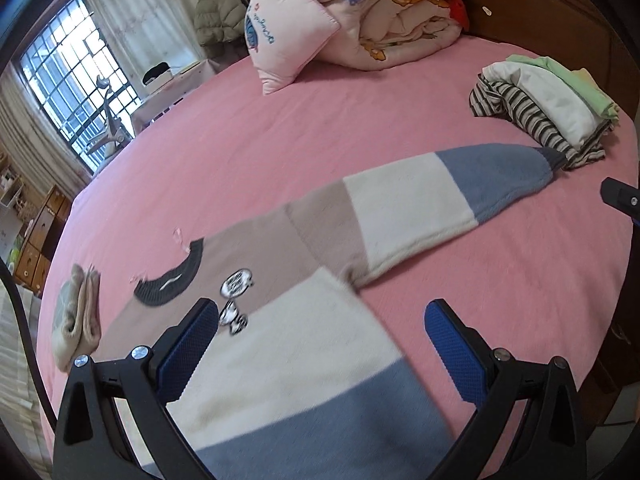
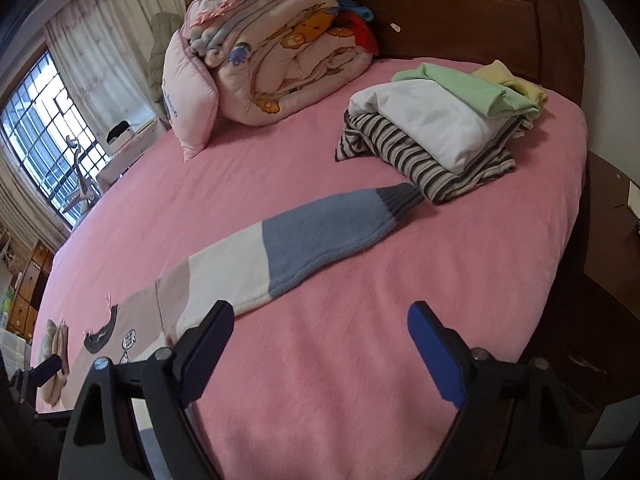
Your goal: Fold small clothes
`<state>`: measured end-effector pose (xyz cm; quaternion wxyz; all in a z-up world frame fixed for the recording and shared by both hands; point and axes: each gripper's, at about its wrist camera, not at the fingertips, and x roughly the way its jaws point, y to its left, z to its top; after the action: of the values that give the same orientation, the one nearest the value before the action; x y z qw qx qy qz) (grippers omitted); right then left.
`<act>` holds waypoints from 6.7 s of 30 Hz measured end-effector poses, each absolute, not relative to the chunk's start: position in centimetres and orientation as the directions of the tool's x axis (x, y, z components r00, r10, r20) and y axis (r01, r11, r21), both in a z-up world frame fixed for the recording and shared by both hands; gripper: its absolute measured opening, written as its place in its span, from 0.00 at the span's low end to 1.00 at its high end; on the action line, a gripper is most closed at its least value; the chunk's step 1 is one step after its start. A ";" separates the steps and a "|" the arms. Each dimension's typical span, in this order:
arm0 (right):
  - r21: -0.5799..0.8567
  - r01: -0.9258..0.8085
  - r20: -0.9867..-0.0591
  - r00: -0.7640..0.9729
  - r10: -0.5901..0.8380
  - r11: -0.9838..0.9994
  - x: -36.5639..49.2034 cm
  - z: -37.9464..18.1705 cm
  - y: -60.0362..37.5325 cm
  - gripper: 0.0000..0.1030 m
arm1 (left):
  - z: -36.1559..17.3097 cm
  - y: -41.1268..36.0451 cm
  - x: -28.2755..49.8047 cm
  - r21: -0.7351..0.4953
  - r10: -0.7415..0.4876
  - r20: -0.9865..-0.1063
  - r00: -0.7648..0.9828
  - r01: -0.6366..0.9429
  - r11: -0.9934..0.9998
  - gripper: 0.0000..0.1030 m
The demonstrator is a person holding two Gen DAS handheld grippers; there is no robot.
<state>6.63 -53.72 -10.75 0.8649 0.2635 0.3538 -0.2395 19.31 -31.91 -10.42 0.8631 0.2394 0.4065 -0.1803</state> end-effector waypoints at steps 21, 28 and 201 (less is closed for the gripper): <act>0.426 0.699 -0.799 0.589 -0.124 0.574 14.0 -19.0 -67.2 0.84 | -18.5 -41.6 26.0 0.249 -0.094 -0.880 0.465 0.621 0.743 0.99; 0.415 0.735 -0.829 0.548 -0.110 0.536 15.7 -22.2 -68.9 0.75 | -21.7 -43.4 26.5 0.216 -0.092 -0.910 0.405 0.650 0.729 0.99; -0.114 0.096 -0.897 0.418 -0.144 0.989 21.7 -21.0 -33.9 0.56 | -22.2 8.3 26.5 -0.228 -0.138 -0.900 0.413 -0.175 0.958 0.16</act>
<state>21.72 -33.86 -21.01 0.8417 -0.0224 0.5348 -0.0712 26.51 8.32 -22.21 0.8281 -0.1448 0.5415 0.0110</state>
